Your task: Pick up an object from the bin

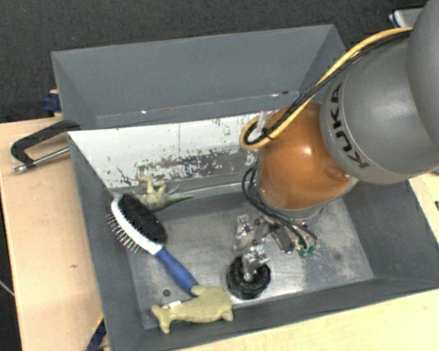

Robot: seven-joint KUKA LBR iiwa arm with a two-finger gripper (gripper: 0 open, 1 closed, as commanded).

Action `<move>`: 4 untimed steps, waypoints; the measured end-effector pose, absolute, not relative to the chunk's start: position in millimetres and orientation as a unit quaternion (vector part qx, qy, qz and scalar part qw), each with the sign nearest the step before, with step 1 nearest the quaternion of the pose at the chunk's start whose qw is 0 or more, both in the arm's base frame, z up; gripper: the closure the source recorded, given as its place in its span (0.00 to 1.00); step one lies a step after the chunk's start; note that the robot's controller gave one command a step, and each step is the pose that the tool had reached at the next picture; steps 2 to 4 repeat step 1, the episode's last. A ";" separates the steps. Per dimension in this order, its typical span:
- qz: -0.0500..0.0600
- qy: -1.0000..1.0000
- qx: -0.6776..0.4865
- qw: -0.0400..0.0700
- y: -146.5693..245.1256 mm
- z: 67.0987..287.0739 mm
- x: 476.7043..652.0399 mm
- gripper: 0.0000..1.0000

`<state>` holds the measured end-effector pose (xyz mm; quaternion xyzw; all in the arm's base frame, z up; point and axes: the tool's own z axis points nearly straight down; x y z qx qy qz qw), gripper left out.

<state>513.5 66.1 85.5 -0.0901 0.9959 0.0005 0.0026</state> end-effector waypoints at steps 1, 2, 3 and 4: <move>0.000 0.985 -0.175 0.007 53.3 214.5 531.4 1.00; 0.000 0.985 -0.175 0.007 53.3 214.5 531.4 1.00; 0.000 0.985 -0.175 0.007 53.3 214.5 531.4 1.00; 0.000 0.985 -0.175 0.007 53.3 214.5 531.4 1.00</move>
Offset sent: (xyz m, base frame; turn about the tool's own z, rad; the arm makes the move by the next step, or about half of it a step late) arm 0.0148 -0.0133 0.1239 -0.1714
